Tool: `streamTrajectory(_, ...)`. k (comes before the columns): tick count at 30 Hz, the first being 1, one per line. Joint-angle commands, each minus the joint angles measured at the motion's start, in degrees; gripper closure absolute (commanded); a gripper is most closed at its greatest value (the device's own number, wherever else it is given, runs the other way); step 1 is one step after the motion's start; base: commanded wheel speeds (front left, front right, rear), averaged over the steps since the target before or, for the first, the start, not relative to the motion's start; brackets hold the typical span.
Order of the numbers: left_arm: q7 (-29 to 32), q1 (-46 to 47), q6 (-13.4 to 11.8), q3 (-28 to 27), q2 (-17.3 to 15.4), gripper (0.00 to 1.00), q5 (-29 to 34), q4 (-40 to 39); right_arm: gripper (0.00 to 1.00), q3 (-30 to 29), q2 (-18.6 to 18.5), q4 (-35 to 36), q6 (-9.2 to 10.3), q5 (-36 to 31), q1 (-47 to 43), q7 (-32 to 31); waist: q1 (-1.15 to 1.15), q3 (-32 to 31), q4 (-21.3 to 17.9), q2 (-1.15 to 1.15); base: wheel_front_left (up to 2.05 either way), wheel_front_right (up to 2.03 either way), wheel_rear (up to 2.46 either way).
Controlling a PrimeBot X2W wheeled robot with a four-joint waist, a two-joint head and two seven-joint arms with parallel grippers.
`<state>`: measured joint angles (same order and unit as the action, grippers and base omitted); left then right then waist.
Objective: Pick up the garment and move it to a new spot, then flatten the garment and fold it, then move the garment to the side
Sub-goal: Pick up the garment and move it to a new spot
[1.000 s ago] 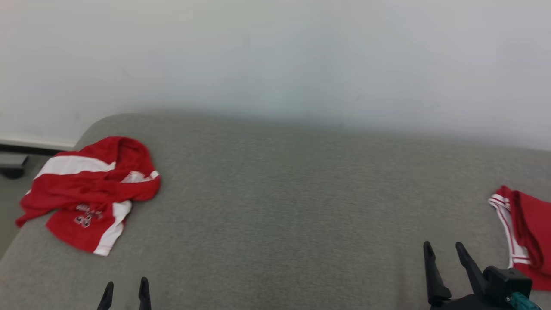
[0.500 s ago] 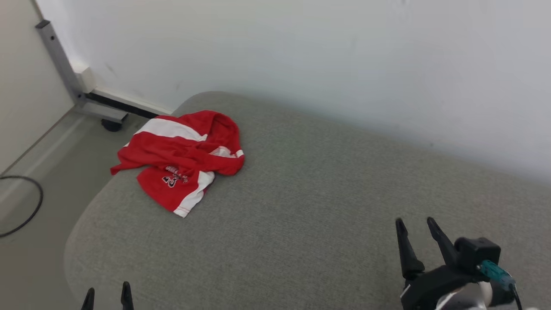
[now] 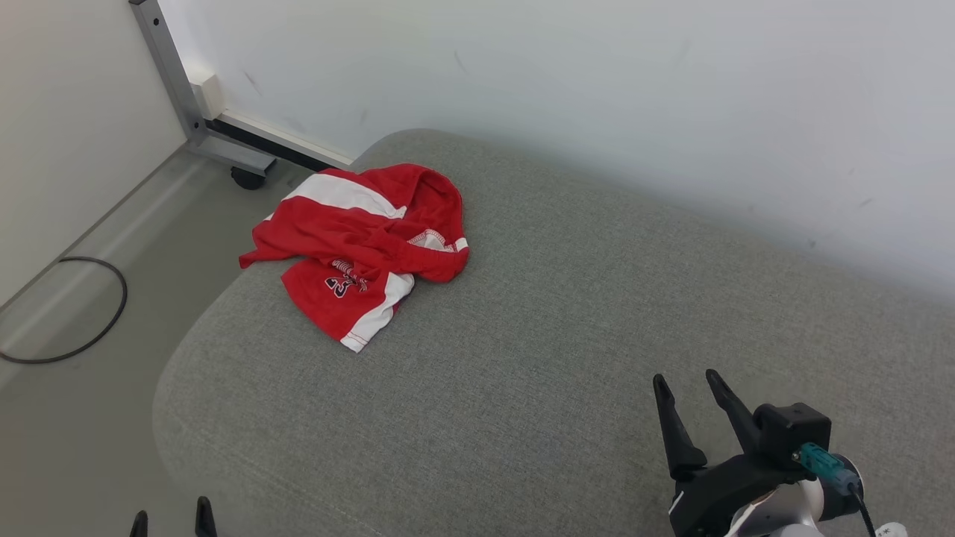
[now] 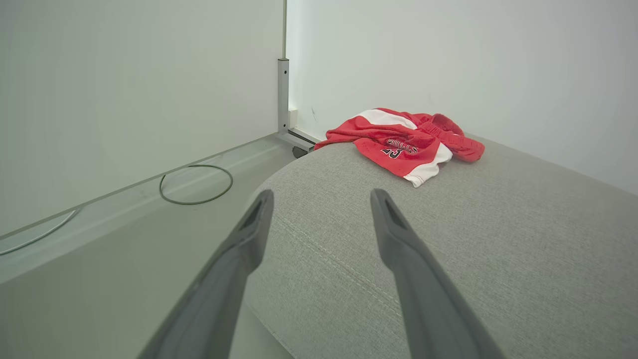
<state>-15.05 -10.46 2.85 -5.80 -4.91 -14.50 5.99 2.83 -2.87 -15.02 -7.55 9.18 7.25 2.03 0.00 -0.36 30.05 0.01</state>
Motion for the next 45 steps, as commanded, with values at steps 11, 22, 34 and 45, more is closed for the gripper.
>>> streamTrajectory(11,0.34,4.92,1.41,3.13,-1.05,0.00,1.09,2.52,0.00,-0.55,0.01,5.15,0.13,-0.01,-4.24,-1.08,0.00,-1.01,-0.71,-0.01,0.00,0.00,0.00)
streamTrajectory(22,4.08,24.54,3.67,9.16,-1.43,0.00,-0.19,15.86,0.00,2.67,-0.49,12.49,0.12,-4.12,-6.37,-5.49,0.00,6.09,-6.93,-0.01,0.00,0.00,0.00)
streamTrajectory(34,10.17,50.69,4.65,10.78,-5.34,0.00,-4.75,39.61,0.00,8.28,-7.73,22.14,0.13,-4.71,-1.87,-7.80,0.00,21.00,-20.09,-0.01,0.00,0.00,0.00)
streamTrajectory(45,15.82,63.09,4.59,15.48,-10.88,0.00,-5.25,52.43,0.00,5.36,-9.30,28.59,0.13,-5.33,-2.99,-9.10,0.00,29.78,-25.62,-0.01,0.00,0.00,0.00)
